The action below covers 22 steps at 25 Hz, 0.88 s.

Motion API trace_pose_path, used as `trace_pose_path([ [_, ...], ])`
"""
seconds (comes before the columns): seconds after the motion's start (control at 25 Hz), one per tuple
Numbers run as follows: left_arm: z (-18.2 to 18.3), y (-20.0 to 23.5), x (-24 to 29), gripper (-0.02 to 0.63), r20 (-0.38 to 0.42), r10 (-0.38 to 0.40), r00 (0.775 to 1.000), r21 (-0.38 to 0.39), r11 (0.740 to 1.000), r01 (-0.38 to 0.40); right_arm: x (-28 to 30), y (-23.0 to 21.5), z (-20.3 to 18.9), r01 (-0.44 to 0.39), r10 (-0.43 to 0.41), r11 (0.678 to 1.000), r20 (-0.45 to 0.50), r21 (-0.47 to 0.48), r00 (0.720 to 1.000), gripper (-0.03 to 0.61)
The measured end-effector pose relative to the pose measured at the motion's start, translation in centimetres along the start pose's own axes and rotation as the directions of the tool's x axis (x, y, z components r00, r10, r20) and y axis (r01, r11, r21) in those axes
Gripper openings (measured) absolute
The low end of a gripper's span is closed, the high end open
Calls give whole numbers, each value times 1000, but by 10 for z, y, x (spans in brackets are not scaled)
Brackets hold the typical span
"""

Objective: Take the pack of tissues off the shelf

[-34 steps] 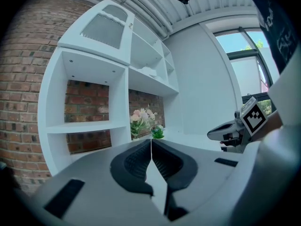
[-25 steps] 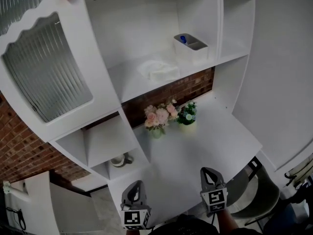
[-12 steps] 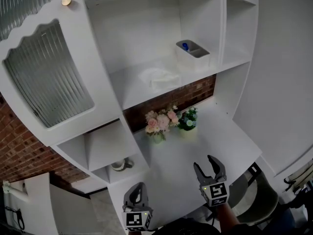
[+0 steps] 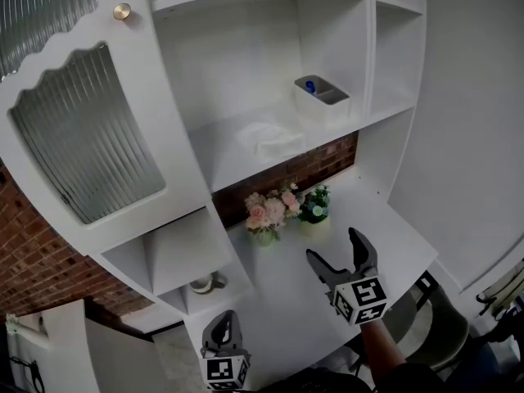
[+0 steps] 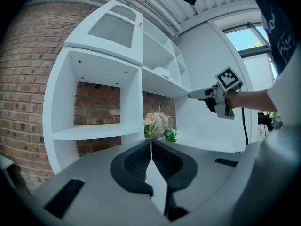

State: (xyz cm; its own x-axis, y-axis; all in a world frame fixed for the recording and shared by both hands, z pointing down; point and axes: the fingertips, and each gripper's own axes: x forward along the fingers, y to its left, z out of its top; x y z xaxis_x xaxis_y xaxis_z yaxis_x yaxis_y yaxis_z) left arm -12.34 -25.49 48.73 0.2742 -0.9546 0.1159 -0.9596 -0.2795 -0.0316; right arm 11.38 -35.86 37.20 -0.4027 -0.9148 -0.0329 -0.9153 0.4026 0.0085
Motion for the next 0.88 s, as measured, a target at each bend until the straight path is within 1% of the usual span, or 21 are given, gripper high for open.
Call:
trace_pose_path([
  [0.12, 1, 1, 1, 12, 10, -3, 1000, -6, 1000, 3, 17, 5, 37, -16, 16, 1000, 50, 14, 999, 449],
  [0.24, -1, 4, 2, 12, 9, -1, 1000, -6, 1000, 1, 31, 11, 73, -10, 9, 1000, 105, 10, 994, 451],
  [0.44, -10, 7, 10, 12, -16, 13, 1000, 75, 997, -11, 58, 22, 127, -15, 15, 1000, 180, -4, 984, 465],
  [0.64, -21, 15, 12, 12, -33, 38, 999, 60, 998, -36, 84, 30, 155, 0, 7, 999, 177, -40, 984, 483],
  [0.76, -23, 22, 10, 12, -36, 58, 998, 46, 997, -56, 95, 31, 164, 10, 1, 998, 171, -59, 985, 483],
  [0.88, -24, 29, 7, 11, -34, 77, 996, 35, 996, -76, 109, 27, 169, 24, -15, 998, 151, -56, 988, 483],
])
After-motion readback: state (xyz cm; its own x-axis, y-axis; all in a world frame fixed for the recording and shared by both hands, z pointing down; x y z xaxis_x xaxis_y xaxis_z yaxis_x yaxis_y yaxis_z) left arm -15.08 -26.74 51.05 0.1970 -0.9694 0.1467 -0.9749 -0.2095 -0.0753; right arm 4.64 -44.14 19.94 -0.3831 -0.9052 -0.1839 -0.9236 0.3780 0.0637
